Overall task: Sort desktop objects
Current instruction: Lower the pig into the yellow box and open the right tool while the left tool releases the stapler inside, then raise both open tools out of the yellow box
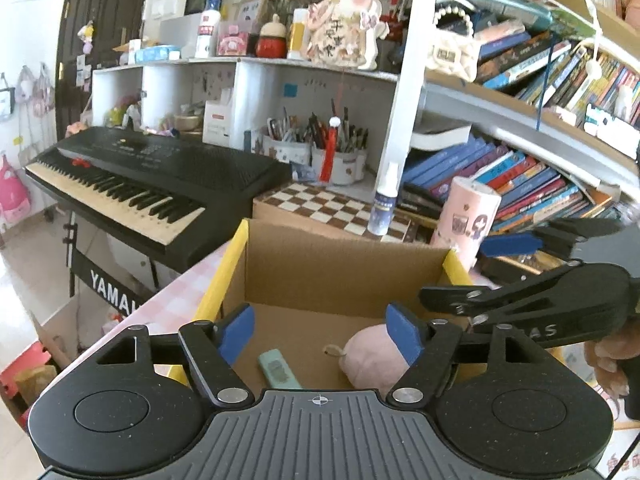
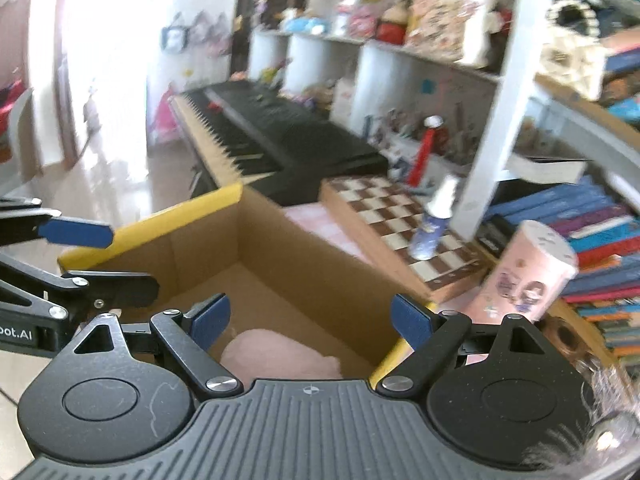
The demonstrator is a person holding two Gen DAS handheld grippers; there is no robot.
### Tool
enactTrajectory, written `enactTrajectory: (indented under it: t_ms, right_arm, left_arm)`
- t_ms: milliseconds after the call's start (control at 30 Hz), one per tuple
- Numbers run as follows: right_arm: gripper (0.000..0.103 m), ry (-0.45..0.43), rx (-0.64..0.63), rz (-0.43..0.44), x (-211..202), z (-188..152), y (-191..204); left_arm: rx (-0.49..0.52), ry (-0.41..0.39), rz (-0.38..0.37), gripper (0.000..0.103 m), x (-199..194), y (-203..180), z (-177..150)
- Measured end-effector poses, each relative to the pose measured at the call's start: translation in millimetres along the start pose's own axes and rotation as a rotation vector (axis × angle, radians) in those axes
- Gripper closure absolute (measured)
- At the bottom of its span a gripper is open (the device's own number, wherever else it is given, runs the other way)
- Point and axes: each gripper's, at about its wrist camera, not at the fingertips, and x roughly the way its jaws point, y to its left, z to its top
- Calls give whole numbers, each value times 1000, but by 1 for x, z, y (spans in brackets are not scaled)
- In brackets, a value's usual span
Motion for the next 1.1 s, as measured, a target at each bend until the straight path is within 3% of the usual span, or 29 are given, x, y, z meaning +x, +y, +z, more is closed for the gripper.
enactTrajectory:
  t_ms: [233, 633, 1100]
  right_arm:
    - [16, -73, 147, -133, -48, -13, 2]
    - [16, -109, 369, -295, -98, -49, 23]
    - [16, -50, 453, -367, -125, -96, 95]
  left_arm:
    - [-32, -40, -32, 21, -18, 9, -3]
    - [-80, -63, -60, 16, -51, 34, -21]
    - [-72, 1, -129, 15, -80, 45, -54]
